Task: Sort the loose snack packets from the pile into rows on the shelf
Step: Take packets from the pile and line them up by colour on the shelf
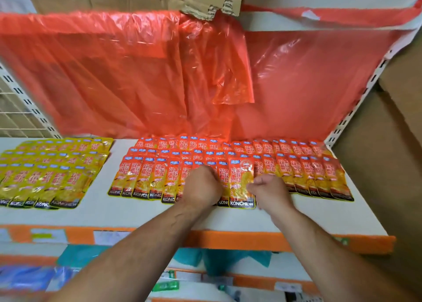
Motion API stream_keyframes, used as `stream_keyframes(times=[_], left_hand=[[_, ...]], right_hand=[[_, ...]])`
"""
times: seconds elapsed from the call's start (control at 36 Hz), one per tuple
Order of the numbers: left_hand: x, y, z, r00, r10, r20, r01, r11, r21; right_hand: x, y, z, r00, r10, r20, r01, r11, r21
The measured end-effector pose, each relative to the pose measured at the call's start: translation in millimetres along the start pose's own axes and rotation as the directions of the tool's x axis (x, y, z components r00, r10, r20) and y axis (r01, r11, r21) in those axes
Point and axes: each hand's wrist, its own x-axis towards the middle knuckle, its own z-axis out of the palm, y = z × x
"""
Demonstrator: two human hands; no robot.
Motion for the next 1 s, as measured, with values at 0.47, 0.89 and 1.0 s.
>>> stream_keyframes(times=[0.47, 0.89, 1.0], left_hand=[[0, -3, 9, 0.993, 0.089, -0.075, -0.084, 0.994, 0.075], [-14, -14, -6, 0.943, 0.314, -0.111, -0.284, 0.932, 0.226], [-16, -21, -9, 0.943, 0.322, -0.084, -0.294, 0.924, 0.245]], right_hand=[[-11, -8, -8, 0.996, 0.094, 0.005, -0.094, 0.994, 0.048], [-3, -20, -8, 0.997, 0.071, -0.033, -0.077, 0.964, -0.253], [-2, -20, -1, 0.995, 0.008, -0.101, -0.048, 0.916, -0.398]])
